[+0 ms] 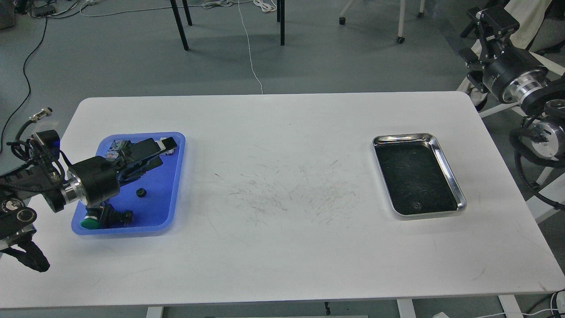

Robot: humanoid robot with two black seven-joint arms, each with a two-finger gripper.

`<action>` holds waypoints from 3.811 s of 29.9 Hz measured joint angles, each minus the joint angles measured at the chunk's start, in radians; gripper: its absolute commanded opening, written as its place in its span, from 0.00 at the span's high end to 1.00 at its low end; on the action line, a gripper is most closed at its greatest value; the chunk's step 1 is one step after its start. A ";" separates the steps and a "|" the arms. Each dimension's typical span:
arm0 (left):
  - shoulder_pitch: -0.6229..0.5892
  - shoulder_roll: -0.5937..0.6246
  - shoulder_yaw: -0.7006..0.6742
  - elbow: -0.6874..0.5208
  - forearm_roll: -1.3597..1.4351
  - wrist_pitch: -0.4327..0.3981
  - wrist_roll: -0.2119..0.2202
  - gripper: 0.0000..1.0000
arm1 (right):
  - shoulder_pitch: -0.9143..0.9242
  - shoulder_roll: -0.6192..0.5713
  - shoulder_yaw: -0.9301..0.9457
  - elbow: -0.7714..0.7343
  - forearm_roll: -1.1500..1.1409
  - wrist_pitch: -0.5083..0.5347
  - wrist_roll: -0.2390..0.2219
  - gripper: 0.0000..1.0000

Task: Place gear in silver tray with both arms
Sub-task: 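Retract the right arm and lower the left gripper into the blue tray, then close the left gripper on a black gear in the blue tray, then lift the black gear and carry it toward the silver tray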

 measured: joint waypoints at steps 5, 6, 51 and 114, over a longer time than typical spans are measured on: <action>-0.004 0.042 0.017 0.008 0.160 0.009 -0.028 0.11 | -0.001 0.000 0.001 0.001 0.000 0.000 0.002 0.07; -0.006 0.047 0.018 0.010 0.211 0.009 -0.035 0.11 | -0.001 0.000 0.001 0.001 0.000 0.000 0.002 0.07; -0.072 -0.167 0.065 0.440 1.013 0.090 -0.044 0.30 | 0.000 -0.002 -0.005 0.010 -0.009 0.000 0.003 0.06; -0.222 -0.063 0.023 0.365 0.987 0.098 -0.044 0.94 | -0.038 0.002 -0.007 0.006 -0.015 -0.008 0.006 0.06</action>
